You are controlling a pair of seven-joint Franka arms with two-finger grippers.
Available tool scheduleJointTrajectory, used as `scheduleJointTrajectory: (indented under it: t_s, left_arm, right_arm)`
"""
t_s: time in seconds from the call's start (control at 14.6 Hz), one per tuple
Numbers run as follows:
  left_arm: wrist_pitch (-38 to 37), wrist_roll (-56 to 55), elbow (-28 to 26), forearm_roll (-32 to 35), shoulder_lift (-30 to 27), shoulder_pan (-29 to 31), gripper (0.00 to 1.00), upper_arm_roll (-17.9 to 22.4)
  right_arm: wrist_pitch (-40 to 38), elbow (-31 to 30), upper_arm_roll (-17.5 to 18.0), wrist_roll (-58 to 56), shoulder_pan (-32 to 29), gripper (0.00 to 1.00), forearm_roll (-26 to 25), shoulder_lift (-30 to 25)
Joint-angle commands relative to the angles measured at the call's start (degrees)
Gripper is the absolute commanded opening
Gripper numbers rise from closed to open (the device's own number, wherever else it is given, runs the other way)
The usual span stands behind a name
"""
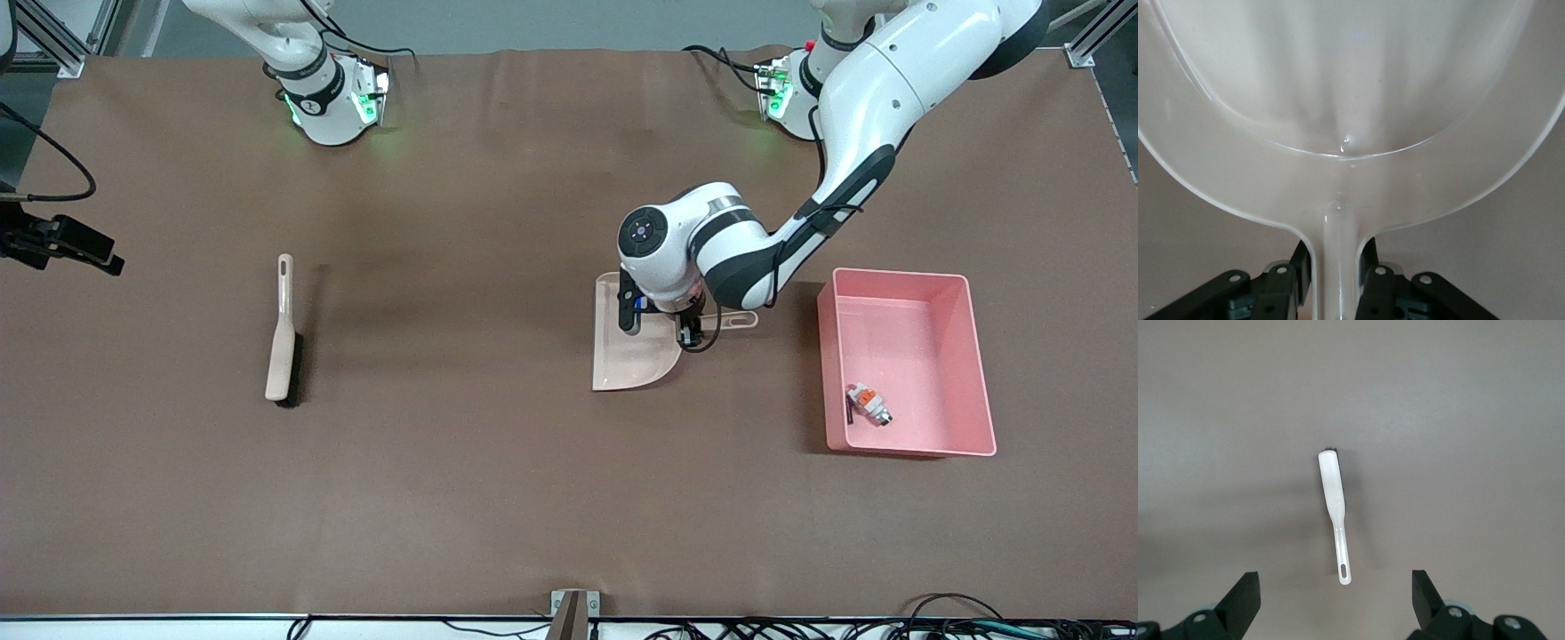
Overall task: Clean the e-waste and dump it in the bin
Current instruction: 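Move the dustpan with the left gripper back and lower it onto the table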
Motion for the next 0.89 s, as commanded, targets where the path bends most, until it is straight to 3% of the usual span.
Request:
scheduleJointTrajectory:
  t_s: [0.0,0.21,0.27,0.41,0.55,0.69,0.82]
  left_arm:
    - [0.3,-1.5,0.8,0.4,0.7,-0.6,0.09,0.0]
    - [0.2,-2.7,0.8,0.2,0.7,-1.0,0.10,0.0]
    - [0.2,-3.5,0.8,0.1,0.7,-1.2,0.16,0.0]
    - [0.0,-4.6,0.8,0.1,0.6,-1.2,0.53,0.0]
    - [-0.4,-5.0,0.9,-0.4,0.3,-0.6,1.00,0.0]
    - [-1.7,-6.3,2.2,-2.2,-0.3,0.1,1.00,-0.1]
    - [-7.9,-6.7,7.9,-6.3,-1.4,0.0,1.00,-0.3]
  right_arm:
    - [0.2,-0.4,0.4,0.6,-0.6,1.00,0.3,-0.4]
    - [0.2,-0.5,0.4,0.6,-0.6,1.00,0.4,-0.4]
    - [0.0,-0.5,0.4,0.6,-0.6,1.00,0.4,-0.4]
    - [-0.2,-0.5,0.4,0.6,-0.6,1.00,0.4,-0.4]
    - [-0.3,-0.5,0.4,0.6,-0.6,1.00,0.4,-0.4]
    - [-0.3,-0.5,0.4,0.7,-0.7,1.00,0.4,-0.4]
    - [0.2,-0.5,0.4,0.6,-0.6,1.00,0.4,-0.4]
